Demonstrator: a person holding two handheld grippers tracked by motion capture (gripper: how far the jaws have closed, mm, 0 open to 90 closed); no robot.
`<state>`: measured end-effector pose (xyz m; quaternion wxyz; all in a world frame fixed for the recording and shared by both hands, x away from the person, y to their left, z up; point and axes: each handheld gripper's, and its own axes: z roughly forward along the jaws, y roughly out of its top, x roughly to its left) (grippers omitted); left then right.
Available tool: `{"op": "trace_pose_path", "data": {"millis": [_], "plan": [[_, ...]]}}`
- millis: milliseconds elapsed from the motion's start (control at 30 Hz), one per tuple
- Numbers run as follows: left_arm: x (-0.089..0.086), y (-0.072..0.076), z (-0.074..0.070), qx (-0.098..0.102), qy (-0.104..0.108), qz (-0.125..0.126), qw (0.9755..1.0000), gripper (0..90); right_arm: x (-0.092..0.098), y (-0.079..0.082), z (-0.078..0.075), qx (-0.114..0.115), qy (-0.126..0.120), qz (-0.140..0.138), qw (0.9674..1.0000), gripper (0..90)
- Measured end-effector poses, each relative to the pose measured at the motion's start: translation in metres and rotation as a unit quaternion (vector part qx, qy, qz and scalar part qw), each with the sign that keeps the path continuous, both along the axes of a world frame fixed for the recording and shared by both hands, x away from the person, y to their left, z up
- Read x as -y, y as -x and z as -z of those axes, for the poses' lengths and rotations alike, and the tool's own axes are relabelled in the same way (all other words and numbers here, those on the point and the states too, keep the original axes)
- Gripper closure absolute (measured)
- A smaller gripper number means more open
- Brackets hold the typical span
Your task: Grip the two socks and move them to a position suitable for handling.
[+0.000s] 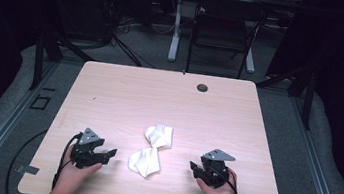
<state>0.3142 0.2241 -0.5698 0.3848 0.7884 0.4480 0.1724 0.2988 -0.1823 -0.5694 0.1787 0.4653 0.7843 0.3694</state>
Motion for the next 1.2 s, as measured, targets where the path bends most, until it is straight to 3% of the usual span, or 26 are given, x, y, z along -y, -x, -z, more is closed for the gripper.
{"op": "trace_pose_path", "data": {"millis": [267, 600, 867, 1033, 1200], "plan": [[0.003, 0.004, -0.004, 0.008, 0.003, 0.009, 0.9999, 42.4, -0.003, 0.001, 0.0, -0.003, -0.002, -0.013, 0.9999, 56.5], [0.008, 0.009, -0.005, 0.014, 0.003, 0.023, 0.9996, 44.7, -0.013, 0.005, -0.001, 0.0, 0.007, -0.029, 0.9996, 57.8], [0.013, 0.014, -0.006, 0.001, 0.007, 0.042, 0.9991, 48.6, -0.018, 0.008, -0.002, -0.018, -0.004, -0.039, 0.9991, 61.3], [0.021, 0.014, -0.005, -0.004, 0.008, 0.05, 0.9987, 50.4, -0.022, 0.01, -0.004, -0.015, 0.004, -0.047, 0.9988, 62.6], [0.027, 0.016, -0.003, -0.007, 0.005, 0.056, 0.9984, 51.7, -0.028, 0.012, -0.006, -0.007, -0.003, -0.059, 0.9982, 64.8]]}}
